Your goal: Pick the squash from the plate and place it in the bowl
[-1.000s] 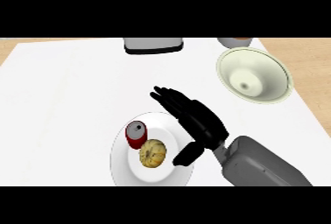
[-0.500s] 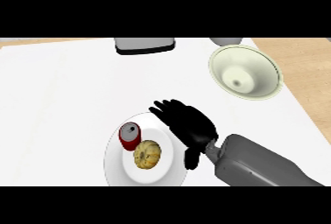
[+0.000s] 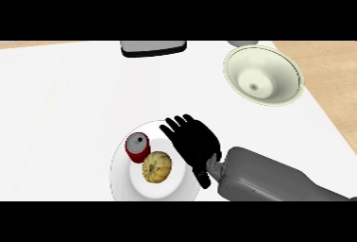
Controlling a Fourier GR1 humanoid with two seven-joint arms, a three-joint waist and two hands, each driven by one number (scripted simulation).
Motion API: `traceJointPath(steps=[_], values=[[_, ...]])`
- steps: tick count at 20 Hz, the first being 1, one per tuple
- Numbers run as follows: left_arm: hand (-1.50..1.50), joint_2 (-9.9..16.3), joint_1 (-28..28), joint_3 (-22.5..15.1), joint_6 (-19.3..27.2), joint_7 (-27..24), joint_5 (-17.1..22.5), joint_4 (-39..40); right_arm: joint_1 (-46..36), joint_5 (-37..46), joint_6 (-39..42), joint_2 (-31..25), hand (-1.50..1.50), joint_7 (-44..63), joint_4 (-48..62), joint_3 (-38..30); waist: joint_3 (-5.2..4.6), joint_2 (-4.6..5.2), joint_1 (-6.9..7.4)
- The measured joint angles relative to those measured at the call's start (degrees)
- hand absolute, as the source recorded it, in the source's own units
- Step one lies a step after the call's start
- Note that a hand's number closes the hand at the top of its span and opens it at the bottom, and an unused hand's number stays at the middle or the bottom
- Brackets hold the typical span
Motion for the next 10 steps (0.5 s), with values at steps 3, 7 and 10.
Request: traceJointPath(steps=[3,7,10], values=[[0.0,-0.96,-0.06,-0.62,-0.05,0.09,0.5,-0.5,-0.97,-0.21,2.29,1.32,-1.5,2.92,0.27,0.63,0.08,0.43,-0.19],[0.0,-2.3,-0.37,-2.01,-0.17,0.08,0.93,-1.11,-1.58,-0.56,4.57,3.38,-1.5,6.84,0.97,1.31,0.16,1.0,-0.25],[0.0,-3.18,-0.74,-3.02,-0.24,0.05,1.16,-1.34,-1.97,-1.02,5.69,5.02,-1.5,9.53,1.43,1.22,0.19,1.37,-0.2]])
